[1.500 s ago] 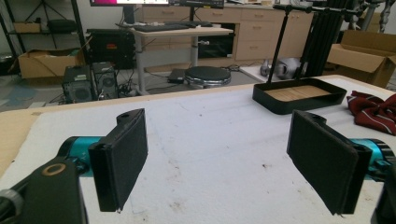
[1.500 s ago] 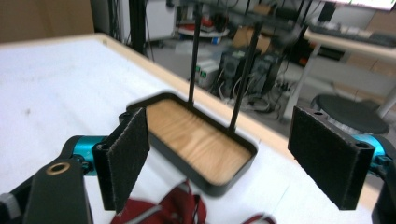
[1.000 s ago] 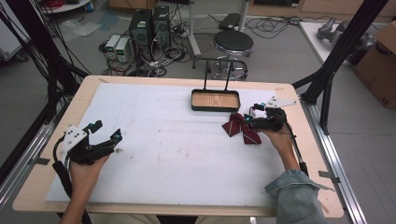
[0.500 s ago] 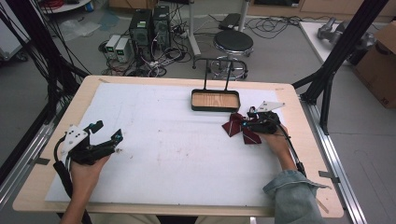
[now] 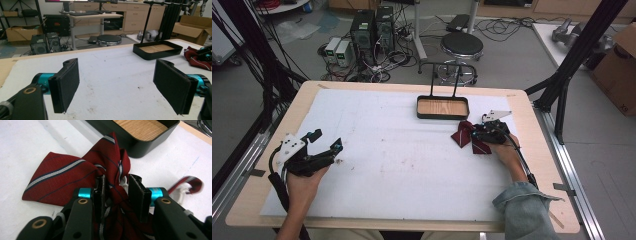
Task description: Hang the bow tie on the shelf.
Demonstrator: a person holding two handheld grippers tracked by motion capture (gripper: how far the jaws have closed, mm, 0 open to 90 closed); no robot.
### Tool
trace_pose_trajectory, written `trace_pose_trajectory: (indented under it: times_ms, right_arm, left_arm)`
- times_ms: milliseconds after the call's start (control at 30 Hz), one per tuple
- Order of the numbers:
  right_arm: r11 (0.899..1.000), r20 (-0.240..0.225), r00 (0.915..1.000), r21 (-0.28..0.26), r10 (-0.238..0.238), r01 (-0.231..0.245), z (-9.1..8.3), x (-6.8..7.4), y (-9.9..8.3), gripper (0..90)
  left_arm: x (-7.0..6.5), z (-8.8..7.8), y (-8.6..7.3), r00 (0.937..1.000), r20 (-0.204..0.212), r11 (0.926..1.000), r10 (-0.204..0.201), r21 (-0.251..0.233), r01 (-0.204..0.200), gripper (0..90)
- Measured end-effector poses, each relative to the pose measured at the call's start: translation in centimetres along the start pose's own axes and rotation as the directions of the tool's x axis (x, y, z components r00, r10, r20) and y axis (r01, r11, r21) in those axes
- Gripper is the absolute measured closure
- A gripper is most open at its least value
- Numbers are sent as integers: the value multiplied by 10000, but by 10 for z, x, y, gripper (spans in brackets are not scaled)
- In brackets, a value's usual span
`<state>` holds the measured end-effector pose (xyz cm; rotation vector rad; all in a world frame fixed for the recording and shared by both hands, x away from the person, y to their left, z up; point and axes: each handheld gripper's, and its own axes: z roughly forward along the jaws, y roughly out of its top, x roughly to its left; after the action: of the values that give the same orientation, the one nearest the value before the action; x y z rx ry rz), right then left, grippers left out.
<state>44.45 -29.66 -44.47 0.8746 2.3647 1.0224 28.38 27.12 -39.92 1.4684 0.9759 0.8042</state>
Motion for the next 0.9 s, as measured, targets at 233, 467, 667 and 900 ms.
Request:
trace_pose_trajectory:
  times_ms: [233,467,667,900]
  right_arm:
    - [10000,319,9995,5,15,-15,-6,0,3,742]
    - [9903,255,9987,-1329,451,-413,-28,0,14,746]
    - [9691,88,9975,-2376,708,-667,-46,-1,26,747]
    - [9385,-485,9920,-3213,1167,-1261,-62,-8,49,748]
  left_arm:
    - [1,-1,1,10000,-51,10000,-35,-55,34,213]
    - [1,-1,1,10000,-63,10000,2,-45,-2,213]
    - [0,0,1,10000,-33,10000,35,-50,-36,213]
    - [0,0,1,10000,13,10000,39,-19,-39,213]
